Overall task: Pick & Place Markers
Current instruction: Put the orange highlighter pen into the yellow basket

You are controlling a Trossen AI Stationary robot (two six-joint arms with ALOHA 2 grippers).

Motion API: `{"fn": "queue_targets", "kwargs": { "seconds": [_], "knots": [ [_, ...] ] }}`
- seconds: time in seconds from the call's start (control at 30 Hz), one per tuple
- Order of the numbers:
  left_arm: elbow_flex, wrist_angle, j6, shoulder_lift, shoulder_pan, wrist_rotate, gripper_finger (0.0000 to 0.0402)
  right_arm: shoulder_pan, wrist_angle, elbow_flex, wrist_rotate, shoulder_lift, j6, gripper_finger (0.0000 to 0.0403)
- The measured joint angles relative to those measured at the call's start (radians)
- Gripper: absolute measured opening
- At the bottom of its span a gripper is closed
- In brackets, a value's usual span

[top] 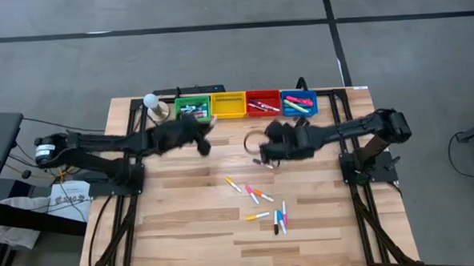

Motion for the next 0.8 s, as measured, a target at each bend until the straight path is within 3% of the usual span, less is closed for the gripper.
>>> {"fn": "queue_targets", "kwargs": {
  "seconds": [0.17, 0.33, 0.57, 0.8],
  "knots": [
    [0.007, 0.192, -0.039, 0.091, 0.202, 0.176, 0.0049, -0.139, -0.008, 0.0, 0.033, -0.001, -0.178, 0.0055],
    [0.084, 0.21, -0.1, 0.238, 0.281, 0.243, 0.0049, -0.247, 0.085, 0.0, -0.015, -0.001, -0.404, 0.0055],
    [0.228, 0.233, 0.001, 0.433, 0.297, 0.247, 0.0049, -0.331, 0.246, -0.018, -0.118, -0.001, -0.513, 0.0054],
    [0.292, 0.237, 0.036, 0.541, 0.362, 0.162, 0.005, -0.346, 0.286, -0.114, -0.18, -0.001, -0.513, 0.0054]
  ]
}}
